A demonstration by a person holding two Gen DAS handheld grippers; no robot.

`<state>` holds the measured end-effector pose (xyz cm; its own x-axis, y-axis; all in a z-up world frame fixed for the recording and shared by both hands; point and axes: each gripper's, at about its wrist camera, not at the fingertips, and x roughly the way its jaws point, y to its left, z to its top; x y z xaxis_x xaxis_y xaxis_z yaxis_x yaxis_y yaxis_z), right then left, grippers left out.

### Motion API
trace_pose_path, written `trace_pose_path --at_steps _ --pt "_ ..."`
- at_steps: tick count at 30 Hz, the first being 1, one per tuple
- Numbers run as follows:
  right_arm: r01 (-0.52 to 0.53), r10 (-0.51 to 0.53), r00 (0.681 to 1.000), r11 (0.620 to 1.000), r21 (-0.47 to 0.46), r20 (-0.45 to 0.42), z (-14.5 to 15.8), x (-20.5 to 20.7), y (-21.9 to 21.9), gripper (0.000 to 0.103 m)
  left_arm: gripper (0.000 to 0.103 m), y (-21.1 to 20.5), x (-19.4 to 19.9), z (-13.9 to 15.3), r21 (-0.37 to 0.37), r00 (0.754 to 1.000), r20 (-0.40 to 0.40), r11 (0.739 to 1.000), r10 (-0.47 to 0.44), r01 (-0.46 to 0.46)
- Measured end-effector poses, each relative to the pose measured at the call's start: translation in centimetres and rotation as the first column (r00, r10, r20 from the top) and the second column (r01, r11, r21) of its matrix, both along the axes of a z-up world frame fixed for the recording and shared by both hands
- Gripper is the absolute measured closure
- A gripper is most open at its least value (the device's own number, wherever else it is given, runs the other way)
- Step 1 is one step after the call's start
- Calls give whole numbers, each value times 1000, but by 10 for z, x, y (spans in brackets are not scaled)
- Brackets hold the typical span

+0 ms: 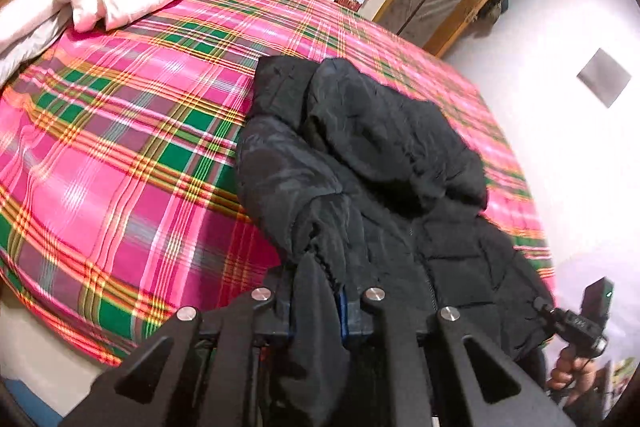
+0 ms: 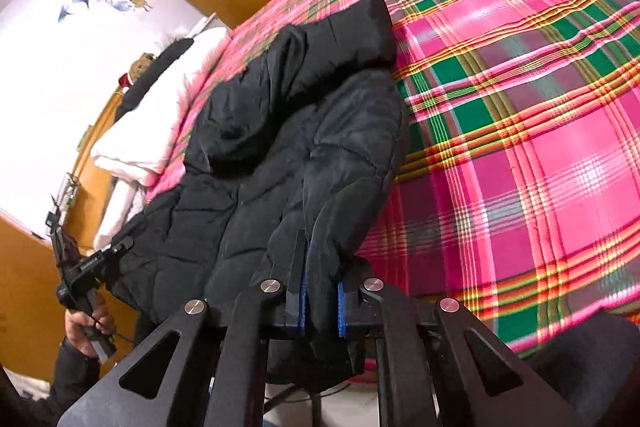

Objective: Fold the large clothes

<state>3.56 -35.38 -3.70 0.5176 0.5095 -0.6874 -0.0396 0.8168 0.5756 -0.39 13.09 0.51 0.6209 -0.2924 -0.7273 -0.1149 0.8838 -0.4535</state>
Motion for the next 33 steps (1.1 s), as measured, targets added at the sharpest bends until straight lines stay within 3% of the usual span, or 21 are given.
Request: trace_pose_path --at_steps 8,15,20,25,28,33 --pt "18 -20 999 997 75 31 13 -27 -14 93 89 7 -27 11 -95 999 43 995 20 -16" --pt "28 -38 997 991 131 72 40 -4 -18 93 89 17 -14 28 -160 995 92 987 35 -20" --pt "60 -82 991 977 205 102 62 42 -22 93 89 34 26 42 -232 990 111 971 88 -60" --pt "112 -139 985 967 229 102 79 114 -14 93 89 47 89 51 -284 984 114 954 135 -98" --pt "149 -164 985 965 217 50 73 170 -8 93 88 51 137 43 -300 985 79 945 156 -126" --pt "214 -206 976 962 170 -68 42 245 -4 91 88 53 217 6 -284 984 -38 942 176 -179"
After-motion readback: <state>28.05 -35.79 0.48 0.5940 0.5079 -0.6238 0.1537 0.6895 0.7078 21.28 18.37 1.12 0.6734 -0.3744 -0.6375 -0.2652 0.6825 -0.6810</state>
